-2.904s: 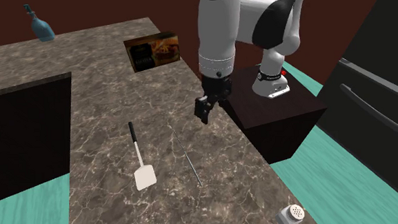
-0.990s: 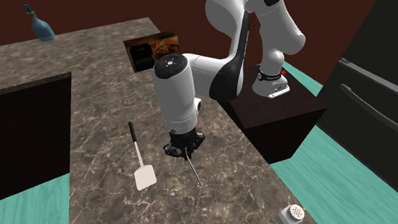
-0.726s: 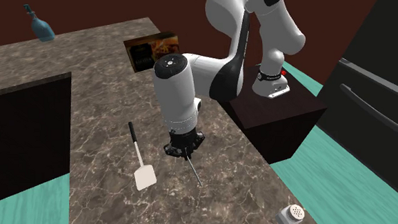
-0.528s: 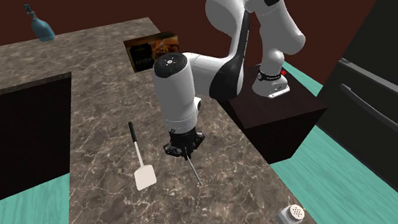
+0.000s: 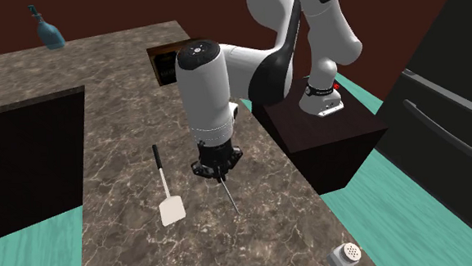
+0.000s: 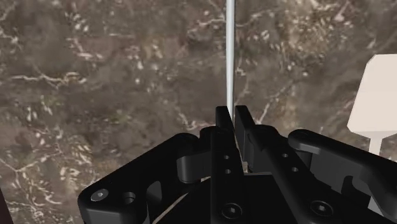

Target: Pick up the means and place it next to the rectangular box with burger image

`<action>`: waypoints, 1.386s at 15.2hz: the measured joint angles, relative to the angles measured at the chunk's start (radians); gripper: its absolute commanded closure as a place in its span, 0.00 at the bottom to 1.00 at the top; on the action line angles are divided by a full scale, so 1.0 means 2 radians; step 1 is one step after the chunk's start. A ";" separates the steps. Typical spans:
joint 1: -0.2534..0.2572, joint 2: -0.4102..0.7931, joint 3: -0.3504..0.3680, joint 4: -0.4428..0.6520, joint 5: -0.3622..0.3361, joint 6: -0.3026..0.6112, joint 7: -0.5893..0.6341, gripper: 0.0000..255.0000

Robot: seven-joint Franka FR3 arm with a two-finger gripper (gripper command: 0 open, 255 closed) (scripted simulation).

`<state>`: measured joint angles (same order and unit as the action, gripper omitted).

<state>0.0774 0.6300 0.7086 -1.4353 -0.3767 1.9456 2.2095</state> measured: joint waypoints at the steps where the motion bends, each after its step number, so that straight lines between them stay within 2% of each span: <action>1: 0.002 0.000 0.000 0.008 0.001 -0.007 -0.001 1.00; 10: 0.005 -0.015 0.008 0.047 0.012 -0.058 -0.007 1.00; 21: 0.023 -0.015 0.010 0.125 0.016 -0.131 -0.015 1.00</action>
<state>0.1228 0.5991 0.7290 -1.1851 -0.3456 1.6827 2.1802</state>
